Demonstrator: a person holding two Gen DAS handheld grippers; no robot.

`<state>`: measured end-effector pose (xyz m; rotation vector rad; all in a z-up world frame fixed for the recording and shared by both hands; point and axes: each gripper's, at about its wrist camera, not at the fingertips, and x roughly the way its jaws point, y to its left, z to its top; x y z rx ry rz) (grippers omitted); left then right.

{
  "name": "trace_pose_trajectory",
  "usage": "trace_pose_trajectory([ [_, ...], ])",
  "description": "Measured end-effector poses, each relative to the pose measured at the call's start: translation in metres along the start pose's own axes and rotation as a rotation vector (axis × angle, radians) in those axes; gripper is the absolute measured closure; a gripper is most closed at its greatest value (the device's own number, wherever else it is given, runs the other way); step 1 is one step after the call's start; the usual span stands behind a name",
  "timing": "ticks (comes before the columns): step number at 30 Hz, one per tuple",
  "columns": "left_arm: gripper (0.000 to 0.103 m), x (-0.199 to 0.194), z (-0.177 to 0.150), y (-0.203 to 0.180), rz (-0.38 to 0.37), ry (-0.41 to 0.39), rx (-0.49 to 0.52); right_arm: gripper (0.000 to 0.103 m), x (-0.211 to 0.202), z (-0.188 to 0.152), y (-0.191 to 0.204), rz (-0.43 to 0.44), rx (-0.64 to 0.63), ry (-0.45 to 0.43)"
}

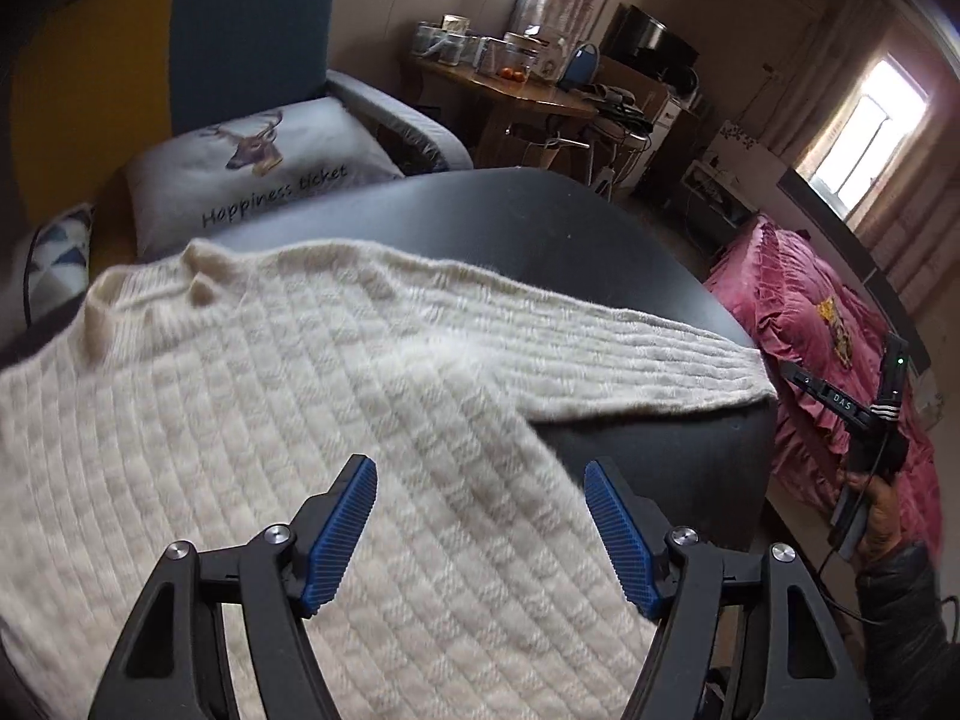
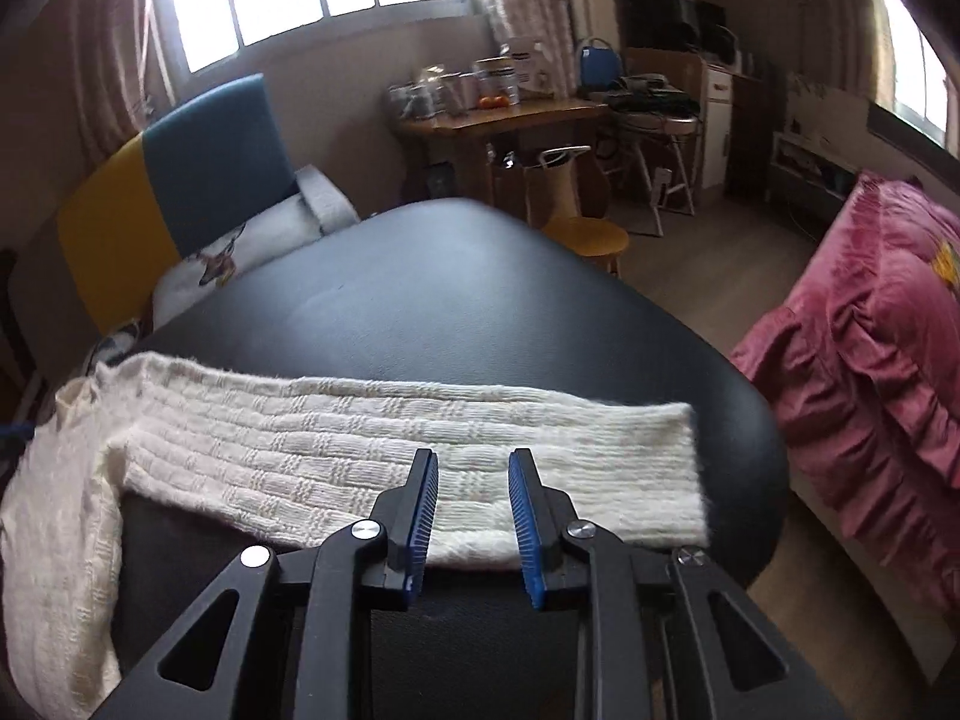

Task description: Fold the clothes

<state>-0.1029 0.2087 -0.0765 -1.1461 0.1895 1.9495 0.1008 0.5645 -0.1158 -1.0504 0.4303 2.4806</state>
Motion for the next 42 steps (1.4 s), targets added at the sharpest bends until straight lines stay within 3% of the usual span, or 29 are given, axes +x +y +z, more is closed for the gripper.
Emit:
trace_pose_trajectory([
  [3, 0.039, 0.021, 0.040, -0.009, 0.018, 0.018, 0.077, 0.079, 0.037, 0.004, 0.023, -0.031, -0.100, 0.089],
  [6, 0.049, 0.050, 0.072, -0.020, 0.018, 0.069, 0.152, 0.079, 0.063, 0.004, 0.027, -0.040, -0.121, 0.146],
  [10, 0.066, 0.102, 0.097, -0.033, 0.002, 0.203, 0.231, 0.078, 0.070, 0.007, 0.017, -0.013, -0.102, 0.131],
  [15, 0.085, 0.178, 0.102, -0.035, -0.010, 0.384, 0.229, 0.078, 0.076, 0.009, 0.016, -0.033, -0.169, 0.121],
  [17, 0.087, 0.199, 0.105, -0.030, -0.006, 0.398, 0.189, 0.078, 0.080, 0.011, 0.013, -0.075, -0.172, 0.106],
  [22, 0.092, 0.208, 0.115, -0.004, -0.086, 0.313, -0.016, 0.076, 0.085, 0.015, 0.015, -0.120, -0.153, 0.095],
  [24, 0.092, 0.204, 0.113, -0.002, -0.099, 0.298, -0.018, 0.076, 0.084, 0.016, 0.015, -0.119, -0.143, 0.099],
  [26, 0.092, 0.194, 0.110, 0.002, -0.105, 0.285, -0.027, 0.076, 0.075, 0.020, 0.012, -0.062, -0.069, 0.114],
  [27, 0.092, 0.186, 0.109, 0.005, -0.107, 0.272, -0.042, 0.076, 0.063, 0.021, 0.013, -0.002, -0.036, 0.076],
  [29, 0.091, 0.159, 0.104, 0.014, -0.113, 0.214, -0.065, 0.075, 0.040, 0.021, 0.022, 0.212, 0.028, 0.020],
  [31, 0.091, 0.133, 0.094, 0.025, -0.116, 0.169, -0.096, 0.065, 0.038, 0.016, 0.040, 0.535, 0.100, 0.104],
  [33, 0.088, 0.109, 0.080, 0.035, -0.115, 0.137, -0.132, 0.062, 0.047, 0.003, 0.071, 0.758, 0.138, 0.251],
  [34, 0.088, 0.100, 0.069, 0.041, -0.095, 0.126, -0.132, 0.061, 0.053, -0.007, 0.090, 0.823, 0.116, 0.348],
  [39, 0.088, 0.058, -0.004, 0.065, -0.039, 0.093, -0.183, 0.059, 0.068, -0.063, 0.154, 0.829, -0.047, 0.600],
  [42, 0.088, 0.045, -0.036, 0.075, 0.003, 0.085, -0.188, 0.054, 0.072, -0.074, 0.169, 0.916, -0.019, 0.625],
])
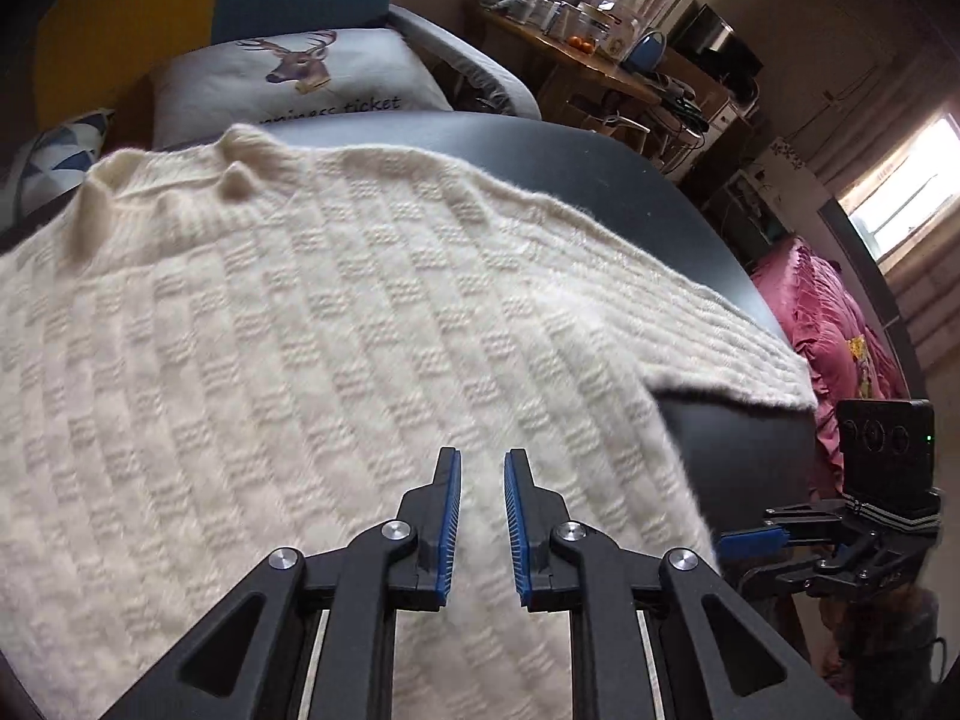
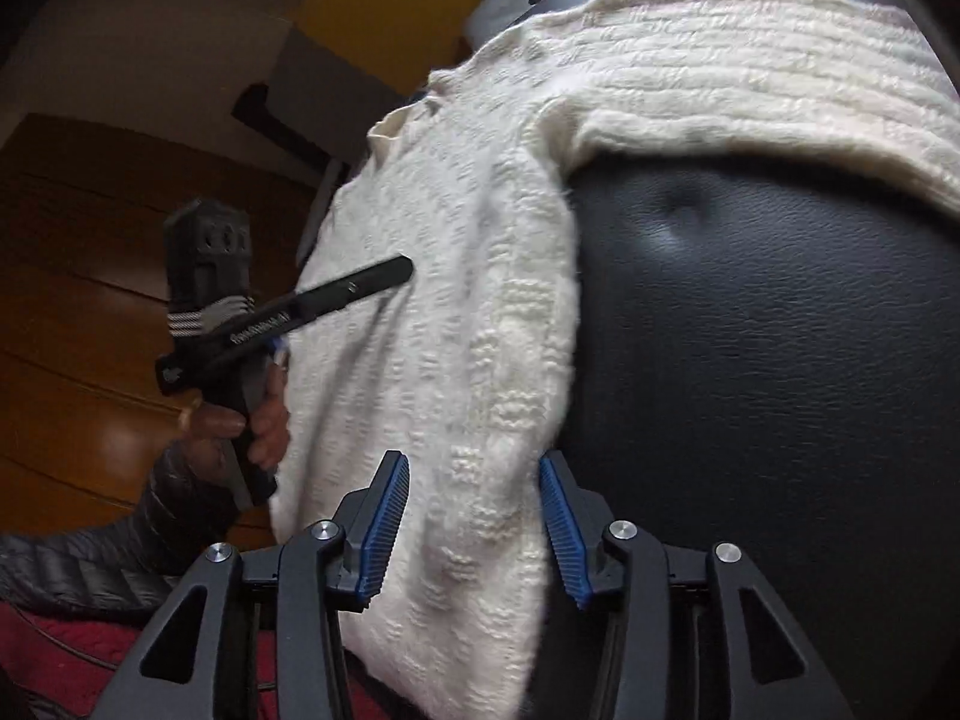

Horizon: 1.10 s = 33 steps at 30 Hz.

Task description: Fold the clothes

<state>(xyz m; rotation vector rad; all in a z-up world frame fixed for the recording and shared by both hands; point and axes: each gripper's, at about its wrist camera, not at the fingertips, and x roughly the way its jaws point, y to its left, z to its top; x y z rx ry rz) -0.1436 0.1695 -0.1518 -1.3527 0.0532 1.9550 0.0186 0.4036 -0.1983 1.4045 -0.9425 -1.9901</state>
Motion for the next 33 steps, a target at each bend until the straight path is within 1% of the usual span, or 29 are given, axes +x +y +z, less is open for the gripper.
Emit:
trace_pose_trajectory([
  [2, 0.088, 0.000, -0.015, 0.013, 0.001, 0.017, -0.030, 0.053, 0.009, 0.008, 0.000, 0.049, 0.010, -0.016],
  [4, 0.088, 0.000, -0.029, 0.021, -0.035, -0.002, -0.075, 0.052, 0.014, 0.022, -0.001, 0.088, 0.030, -0.075],
  [7, 0.088, 0.000, -0.032, 0.029, -0.078, -0.017, -0.134, 0.051, 0.007, 0.053, -0.008, 0.118, 0.087, -0.247],
  [8, 0.088, 0.000, -0.033, 0.029, -0.079, -0.022, -0.138, 0.050, 0.006, 0.061, -0.012, 0.134, 0.114, -0.285],
  [9, 0.088, 0.000, -0.033, 0.029, -0.081, -0.027, -0.140, 0.047, 0.005, 0.070, -0.016, 0.151, 0.140, -0.324],
  [10, 0.088, -0.001, -0.034, 0.028, -0.079, -0.034, -0.132, 0.045, 0.007, 0.078, -0.020, 0.159, 0.172, -0.328],
  [14, 0.088, 0.000, -0.036, 0.026, -0.074, -0.057, -0.111, 0.045, 0.000, 0.098, -0.024, 0.162, 0.213, -0.412],
  [15, 0.088, 0.000, -0.037, 0.025, -0.074, -0.060, -0.108, 0.045, 0.000, 0.100, -0.027, 0.131, 0.237, -0.395],
  [17, 0.088, 0.000, -0.036, 0.026, -0.076, -0.056, -0.112, 0.047, 0.002, 0.099, -0.030, 0.033, 0.256, -0.340],
  [19, 0.088, 0.000, -0.034, 0.021, -0.053, -0.046, -0.093, 0.047, -0.004, 0.090, -0.027, 0.005, 0.232, -0.296],
  [20, 0.088, -0.001, -0.032, 0.017, -0.034, -0.038, -0.076, 0.047, -0.010, 0.085, -0.023, -0.043, 0.215, -0.290],
  [21, 0.088, -0.003, -0.030, 0.011, -0.040, -0.036, -0.062, 0.047, -0.019, 0.081, -0.020, -0.095, 0.187, -0.295],
  [22, 0.088, -0.006, -0.028, 0.006, -0.050, -0.035, -0.048, 0.046, -0.024, 0.079, -0.017, -0.128, 0.162, -0.305],
  [24, 0.088, -0.014, -0.022, -0.008, -0.136, -0.059, -0.025, 0.046, -0.042, 0.079, -0.011, -0.169, 0.125, -0.335],
  [25, 0.088, -0.015, -0.017, -0.018, -0.162, -0.062, 0.000, 0.046, -0.049, 0.082, -0.007, -0.204, 0.096, -0.357],
  [27, 0.088, -0.014, -0.009, -0.040, -0.176, -0.062, 0.061, 0.046, -0.057, 0.091, 0.002, -0.344, 0.012, -0.374],
  [28, 0.088, -0.010, -0.005, -0.049, -0.180, -0.053, 0.087, 0.046, -0.054, 0.098, 0.006, -0.449, -0.039, -0.357],
  [29, 0.088, -0.005, -0.002, -0.059, -0.182, -0.043, 0.111, 0.047, -0.048, 0.104, 0.006, -0.561, -0.078, -0.321],
  [30, 0.087, 0.002, 0.001, -0.067, -0.174, -0.031, 0.131, 0.046, -0.042, 0.109, 0.001, -0.656, -0.102, -0.271],
  [31, 0.087, 0.010, 0.003, -0.073, -0.167, -0.018, 0.142, 0.046, -0.033, 0.114, -0.005, -0.729, -0.119, -0.224],
  [33, 0.087, 0.027, 0.007, -0.080, -0.176, 0.017, 0.143, 0.047, -0.027, 0.113, -0.026, -0.840, -0.140, -0.151],
])
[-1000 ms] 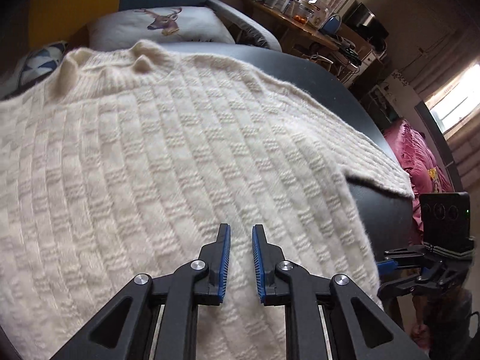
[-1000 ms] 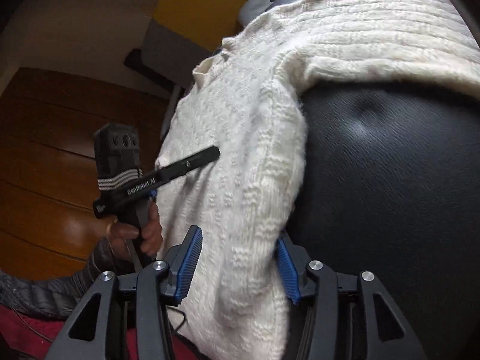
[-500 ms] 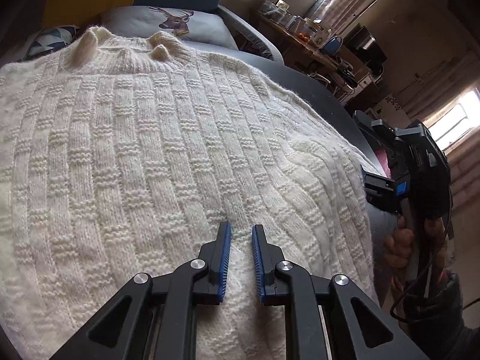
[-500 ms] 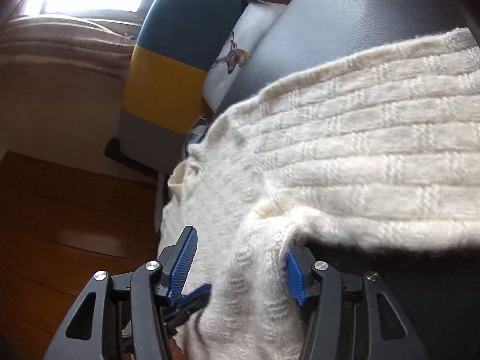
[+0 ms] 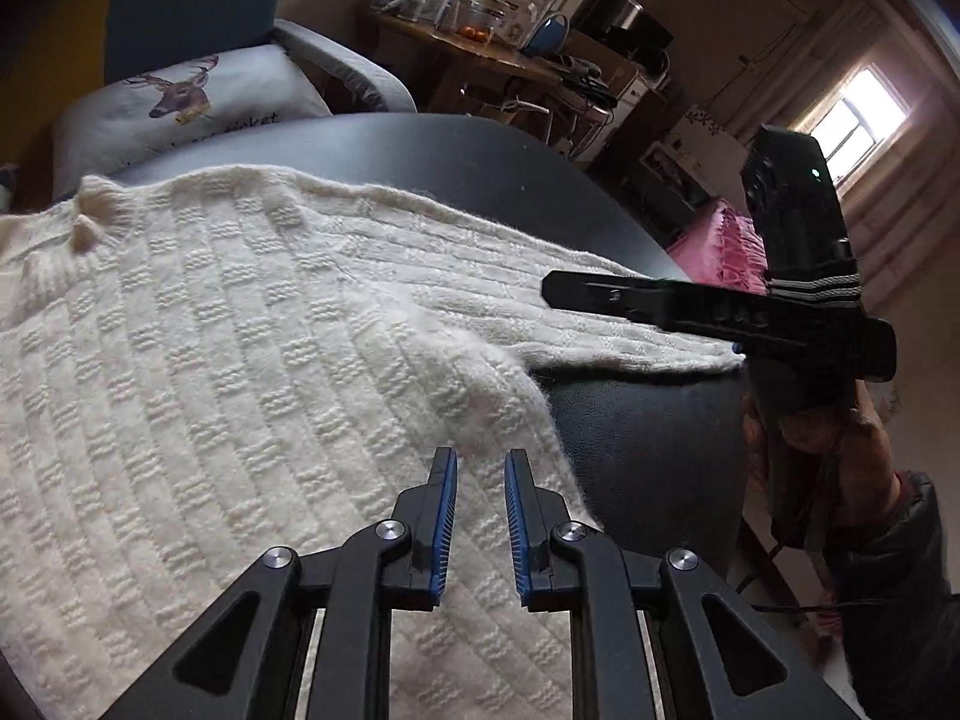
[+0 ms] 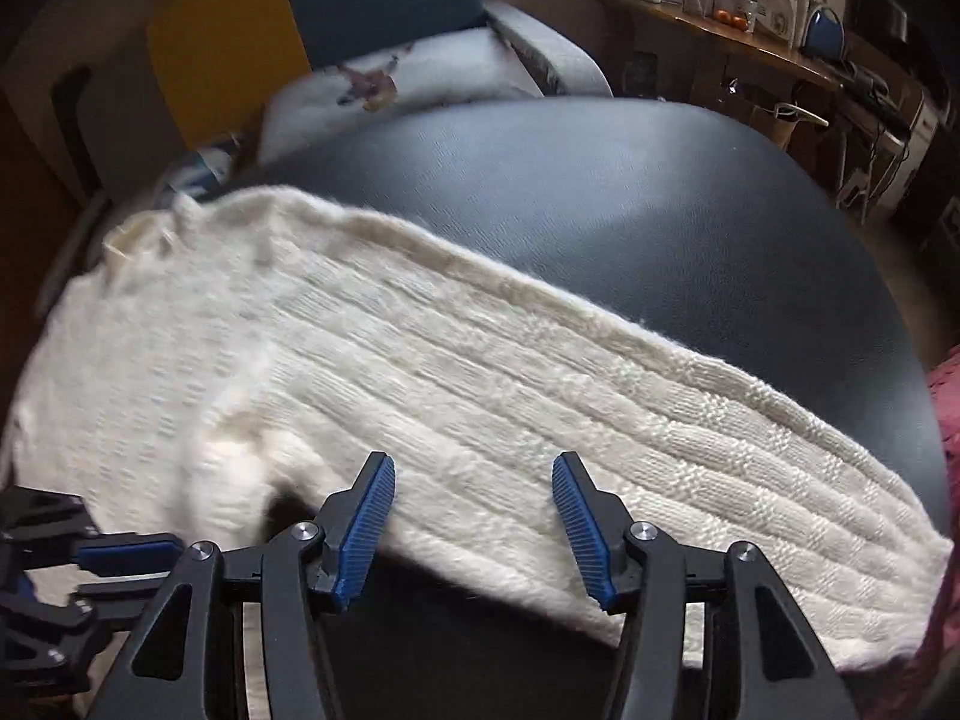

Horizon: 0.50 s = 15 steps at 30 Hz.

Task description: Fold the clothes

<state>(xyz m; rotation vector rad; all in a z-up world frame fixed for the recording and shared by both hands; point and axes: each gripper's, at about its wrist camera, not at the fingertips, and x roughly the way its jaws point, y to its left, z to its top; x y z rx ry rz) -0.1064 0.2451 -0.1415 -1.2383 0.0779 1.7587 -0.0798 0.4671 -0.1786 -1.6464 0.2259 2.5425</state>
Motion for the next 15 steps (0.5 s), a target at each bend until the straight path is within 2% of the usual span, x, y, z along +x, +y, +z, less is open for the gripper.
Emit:
trace_pose_trajectory([
  [2, 0.087, 0.015, 0.001, -0.003, -0.007, 0.031, 0.002, 0.047, 0.004, 0.000, -0.004, -0.028, -0.038, -0.062],
  [5, 0.087, 0.041, -0.005, -0.003, -0.005, 0.120, 0.002, 0.047, 0.007, 0.003, -0.023, -0.007, 0.020, -0.091],
  [6, 0.086, 0.041, -0.008, -0.002, -0.024, 0.094, -0.004, 0.047, 0.007, 0.004, -0.027, -0.006, 0.028, -0.094],
  [10, 0.088, 0.043, -0.008, 0.018, -0.104, 0.106, -0.115, 0.046, 0.007, 0.002, -0.034, -0.013, 0.025, -0.104],
  [11, 0.094, 0.043, -0.008, 0.021, -0.099, 0.107, -0.124, 0.046, 0.006, 0.001, -0.036, -0.009, 0.028, -0.105],
  [15, 0.094, 0.041, -0.008, 0.014, -0.068, 0.095, -0.091, 0.046, 0.005, 0.011, -0.023, -0.008, 0.036, -0.091],
])
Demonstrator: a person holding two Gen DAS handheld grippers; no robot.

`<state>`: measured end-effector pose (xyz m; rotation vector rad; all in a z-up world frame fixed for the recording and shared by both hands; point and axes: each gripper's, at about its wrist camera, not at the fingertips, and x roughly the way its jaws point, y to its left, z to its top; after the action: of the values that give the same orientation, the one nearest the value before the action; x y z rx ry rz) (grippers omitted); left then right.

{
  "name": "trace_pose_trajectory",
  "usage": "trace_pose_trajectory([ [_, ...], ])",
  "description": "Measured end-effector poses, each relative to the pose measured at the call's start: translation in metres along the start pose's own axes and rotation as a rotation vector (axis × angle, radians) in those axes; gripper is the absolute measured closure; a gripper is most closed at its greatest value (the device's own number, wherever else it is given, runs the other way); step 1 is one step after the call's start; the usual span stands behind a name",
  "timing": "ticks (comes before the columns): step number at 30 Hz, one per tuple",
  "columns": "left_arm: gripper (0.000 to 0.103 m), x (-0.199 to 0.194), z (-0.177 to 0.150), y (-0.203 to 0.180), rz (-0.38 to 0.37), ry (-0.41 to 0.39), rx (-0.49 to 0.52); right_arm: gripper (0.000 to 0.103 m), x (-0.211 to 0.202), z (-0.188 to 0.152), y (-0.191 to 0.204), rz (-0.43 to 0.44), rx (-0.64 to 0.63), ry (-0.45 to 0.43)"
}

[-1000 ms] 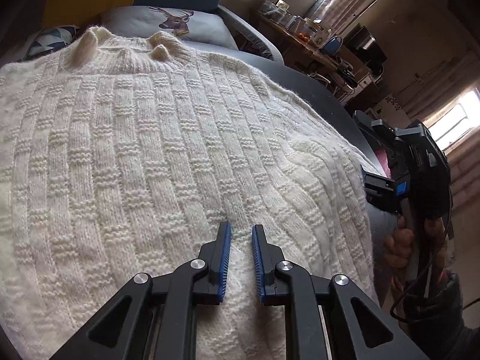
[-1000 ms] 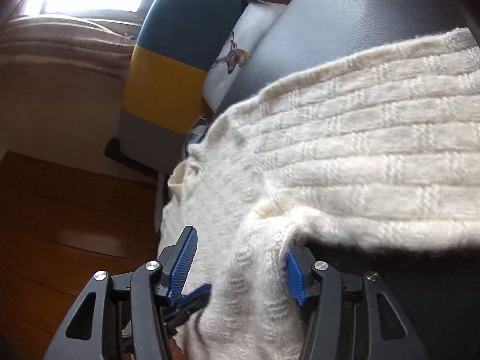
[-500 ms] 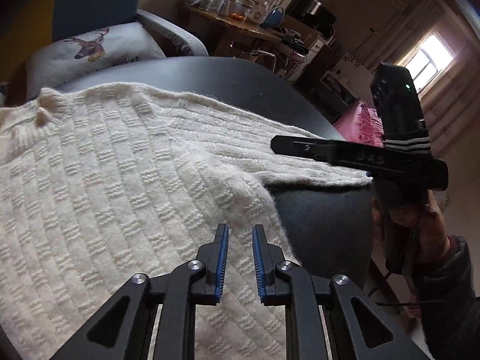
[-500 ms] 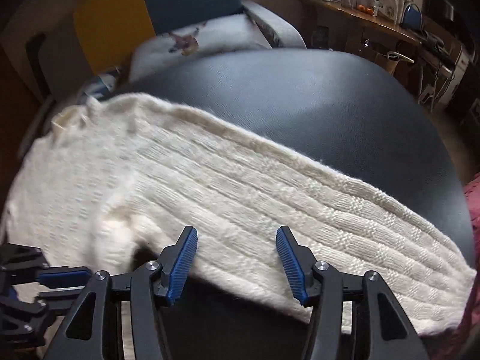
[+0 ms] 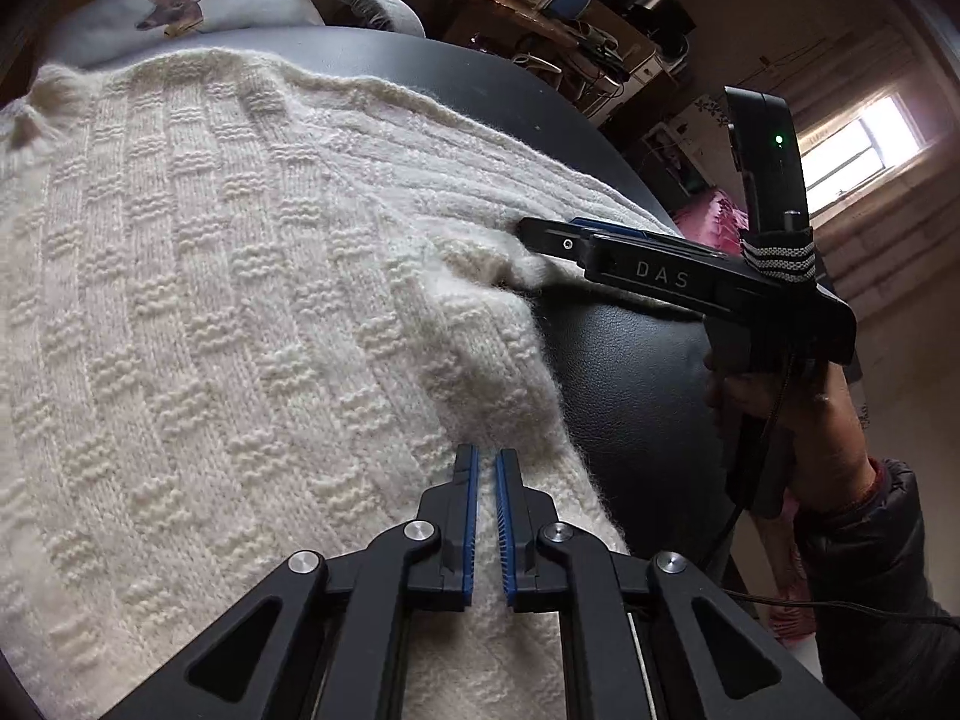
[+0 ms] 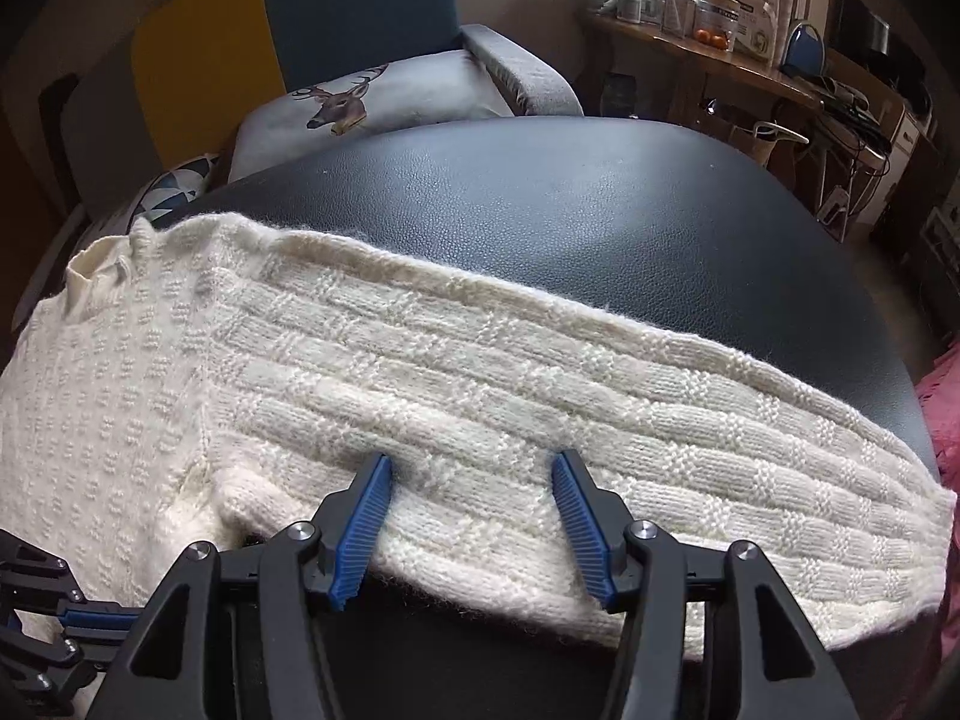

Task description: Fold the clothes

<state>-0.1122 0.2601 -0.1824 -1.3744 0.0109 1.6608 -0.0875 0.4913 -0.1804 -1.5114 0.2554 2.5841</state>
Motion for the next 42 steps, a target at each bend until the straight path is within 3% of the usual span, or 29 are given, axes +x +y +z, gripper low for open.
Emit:
trace_pose_trajectory([
  [2, 0.094, -0.005, 0.002, -0.003, 0.005, -0.006, -0.002, 0.046, 0.002, 0.007, 0.011, 0.009, 0.015, 0.004],
  [6, 0.094, -0.039, 0.024, 0.004, 0.060, -0.116, 0.033, 0.046, -0.017, 0.020, 0.026, 0.110, 0.006, -0.103],
  [12, 0.093, -0.062, 0.090, 0.040, 0.203, -0.205, 0.037, 0.046, 0.006, 0.049, 0.065, 0.071, -0.105, -0.110],
  [16, 0.093, -0.043, 0.125, 0.048, 0.256, -0.182, 0.097, 0.045, 0.043, 0.066, 0.065, -0.025, -0.116, -0.039],
  [20, 0.093, 0.004, 0.160, 0.057, 0.320, -0.113, 0.094, 0.045, 0.049, 0.072, 0.051, -0.005, -0.063, -0.063],
  [22, 0.093, 0.017, 0.160, 0.075, 0.333, -0.109, 0.021, 0.045, 0.050, 0.072, 0.049, -0.002, -0.049, -0.084],
  [25, 0.093, 0.013, 0.156, 0.088, 0.282, -0.166, -0.066, 0.045, 0.046, 0.068, 0.049, 0.006, -0.050, -0.110],
  [29, 0.092, 0.012, 0.152, 0.081, 0.325, -0.170, -0.021, 0.045, 0.028, 0.061, 0.044, 0.042, -0.054, -0.108],
  [32, 0.092, 0.001, 0.148, 0.067, 0.365, -0.169, -0.011, 0.045, -0.003, 0.041, 0.020, 0.004, -0.031, -0.150],
  [37, 0.092, -0.027, 0.106, 0.020, 0.300, -0.200, 0.129, 0.045, -0.041, 0.000, -0.047, -0.097, 0.097, -0.159],
  [42, 0.092, -0.021, 0.057, -0.017, 0.197, -0.152, 0.207, 0.045, -0.046, -0.039, -0.119, -0.222, 0.283, -0.101],
])
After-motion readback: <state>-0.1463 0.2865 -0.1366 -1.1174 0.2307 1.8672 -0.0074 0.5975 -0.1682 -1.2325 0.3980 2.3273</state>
